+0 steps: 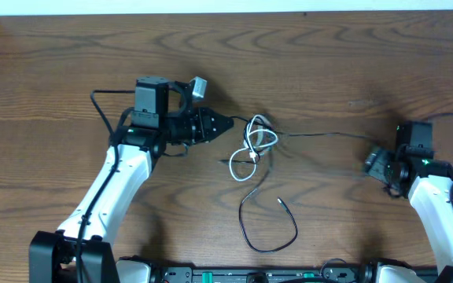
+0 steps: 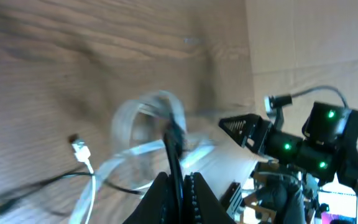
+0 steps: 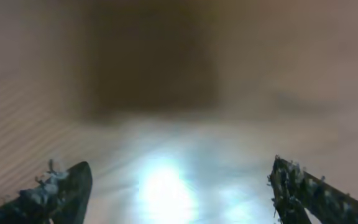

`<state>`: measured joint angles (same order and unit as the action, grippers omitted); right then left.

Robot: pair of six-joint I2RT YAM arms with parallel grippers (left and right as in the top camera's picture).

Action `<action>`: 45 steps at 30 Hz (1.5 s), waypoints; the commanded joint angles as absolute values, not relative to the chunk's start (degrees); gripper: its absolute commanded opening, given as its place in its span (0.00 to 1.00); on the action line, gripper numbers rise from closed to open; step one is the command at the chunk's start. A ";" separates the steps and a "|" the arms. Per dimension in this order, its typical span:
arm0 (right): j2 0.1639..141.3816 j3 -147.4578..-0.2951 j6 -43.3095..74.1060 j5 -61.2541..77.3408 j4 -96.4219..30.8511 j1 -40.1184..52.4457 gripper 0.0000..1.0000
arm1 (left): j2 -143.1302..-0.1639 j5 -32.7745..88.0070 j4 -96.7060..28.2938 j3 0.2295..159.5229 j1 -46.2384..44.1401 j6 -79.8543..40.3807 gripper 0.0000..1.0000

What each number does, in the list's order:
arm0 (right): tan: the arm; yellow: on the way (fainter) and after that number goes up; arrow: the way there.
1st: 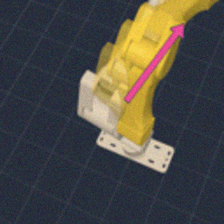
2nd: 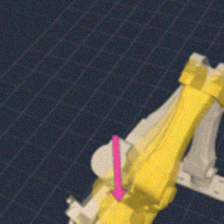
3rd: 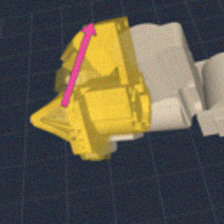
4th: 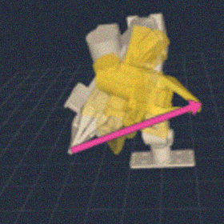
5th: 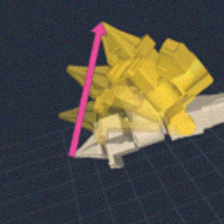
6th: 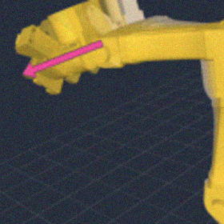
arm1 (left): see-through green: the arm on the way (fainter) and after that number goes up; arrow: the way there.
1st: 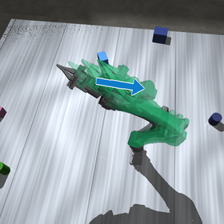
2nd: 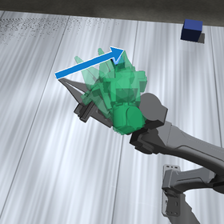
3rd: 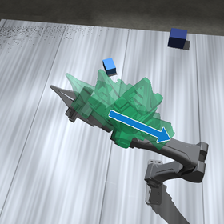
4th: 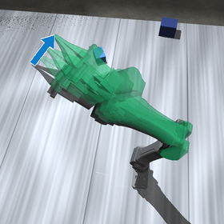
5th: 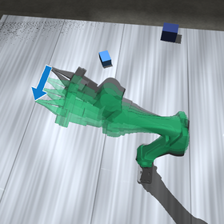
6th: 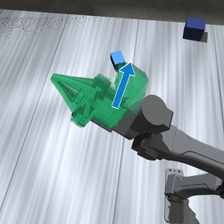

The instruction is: Untangle cables

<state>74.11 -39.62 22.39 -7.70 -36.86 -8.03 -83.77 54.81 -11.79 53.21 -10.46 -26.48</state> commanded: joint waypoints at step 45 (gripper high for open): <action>74.26 -39.53 13.02 10.15 -39.29 -7.77 0.86 | -90.72 28.42 -12.12 53.80 -27.33 -21.74 0.36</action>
